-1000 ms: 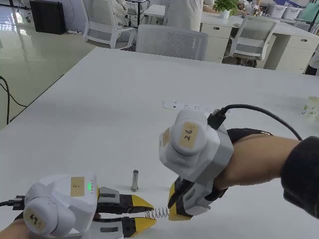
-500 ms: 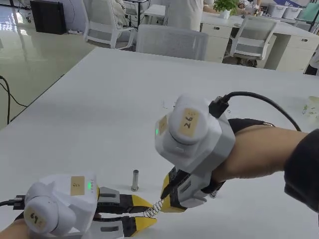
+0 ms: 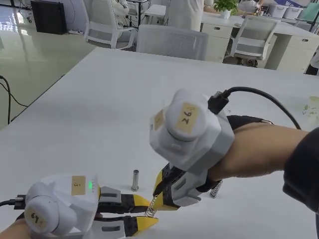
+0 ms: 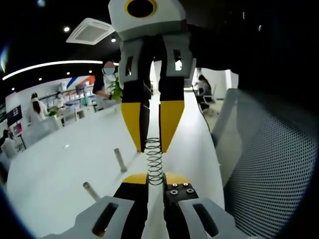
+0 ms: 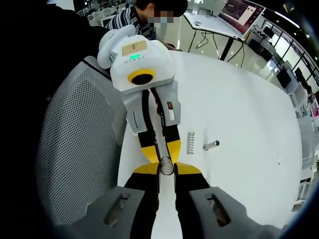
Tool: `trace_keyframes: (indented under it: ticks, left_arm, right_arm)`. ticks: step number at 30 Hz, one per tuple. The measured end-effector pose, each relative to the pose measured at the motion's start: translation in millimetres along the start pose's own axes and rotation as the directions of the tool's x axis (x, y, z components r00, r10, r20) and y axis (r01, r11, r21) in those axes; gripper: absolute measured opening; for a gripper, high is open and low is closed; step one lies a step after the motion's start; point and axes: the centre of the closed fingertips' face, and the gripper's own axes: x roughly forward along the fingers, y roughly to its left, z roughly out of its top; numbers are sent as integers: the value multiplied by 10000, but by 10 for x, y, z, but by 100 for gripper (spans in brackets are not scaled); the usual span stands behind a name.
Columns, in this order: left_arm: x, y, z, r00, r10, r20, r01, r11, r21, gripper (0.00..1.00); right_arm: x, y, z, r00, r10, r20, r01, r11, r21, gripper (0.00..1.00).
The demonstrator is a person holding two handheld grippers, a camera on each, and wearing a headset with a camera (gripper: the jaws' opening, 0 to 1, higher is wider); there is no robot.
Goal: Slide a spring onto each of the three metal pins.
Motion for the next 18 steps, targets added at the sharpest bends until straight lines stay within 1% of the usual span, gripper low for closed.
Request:
trace_keyframes:
  ticks: [4,11,18]
  left_arm:
    - [-1,8,13,10000,32,83,-32,10000,-22,2]
    - [-5,13,18,9999,56,135,-55,10000,-42,2]
    - [5,-4,38,9998,10,195,-9,10000,-29,2]
  right_arm:
    - [27,-19,-13,10000,8,74,-9,9999,126,12]
    - [93,7,-62,9999,170,-17,-169,9995,274,11]
    - [129,12,-68,9997,223,-25,-222,9992,332,10]
